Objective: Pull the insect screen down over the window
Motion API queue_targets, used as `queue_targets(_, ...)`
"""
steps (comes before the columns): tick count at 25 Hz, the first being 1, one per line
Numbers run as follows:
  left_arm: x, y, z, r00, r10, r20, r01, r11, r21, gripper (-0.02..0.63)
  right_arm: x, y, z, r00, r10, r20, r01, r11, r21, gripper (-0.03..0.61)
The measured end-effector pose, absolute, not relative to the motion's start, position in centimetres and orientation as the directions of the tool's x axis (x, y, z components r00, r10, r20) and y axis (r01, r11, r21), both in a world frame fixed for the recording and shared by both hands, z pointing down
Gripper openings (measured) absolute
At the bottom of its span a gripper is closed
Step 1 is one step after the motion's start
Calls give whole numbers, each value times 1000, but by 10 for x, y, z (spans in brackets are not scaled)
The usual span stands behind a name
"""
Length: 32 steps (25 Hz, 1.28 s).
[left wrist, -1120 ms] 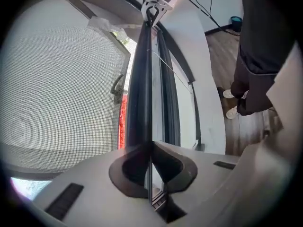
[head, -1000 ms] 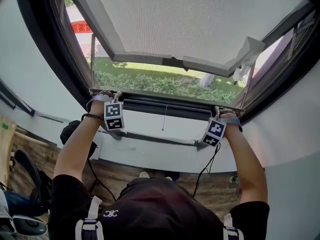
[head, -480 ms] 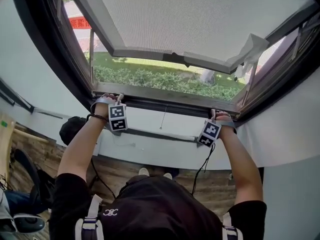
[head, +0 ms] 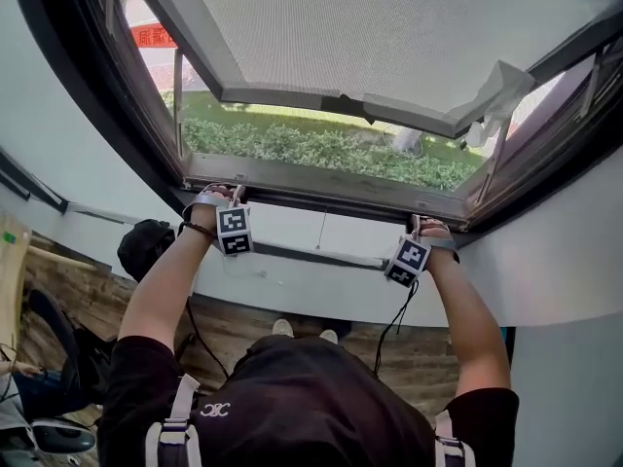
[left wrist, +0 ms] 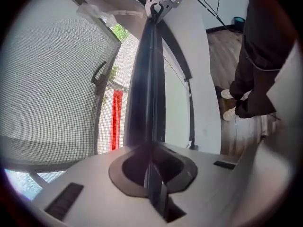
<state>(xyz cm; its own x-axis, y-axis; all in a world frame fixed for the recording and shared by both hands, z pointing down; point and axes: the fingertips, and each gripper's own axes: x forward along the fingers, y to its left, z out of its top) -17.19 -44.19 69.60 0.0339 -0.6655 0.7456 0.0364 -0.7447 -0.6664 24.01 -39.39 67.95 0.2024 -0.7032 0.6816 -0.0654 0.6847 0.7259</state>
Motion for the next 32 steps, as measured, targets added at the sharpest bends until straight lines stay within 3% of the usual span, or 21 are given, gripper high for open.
queue_targets(5, -172, -446, 697, 19, -673, 739, 35, -738, -673, 26, 241, -401, 682, 236, -747, 621, -2, 639, 769, 23)
queue_targets(12, -173, -453, 701, 10, -688, 726, 35, -725, -688, 26, 240, -405, 684, 245, -729, 640, -28, 654, 756, 21)
queue_targets(21, -173, -452, 705, -5, -616, 787, 40, -787, -616, 25, 242, -405, 689, 273, -701, 659, -23, 680, 733, 18)
queue_targets(27, -173, -452, 699, -16, -690, 723, 41, -723, -689, 26, 241, -405, 683, 254, -695, 673, -3, 695, 719, 25)
queue_targets(32, -171, -455, 697, -17, -660, 751, 51, -751, -659, 26, 243, -408, 681, 268, -699, 664, 11, 691, 723, 26)
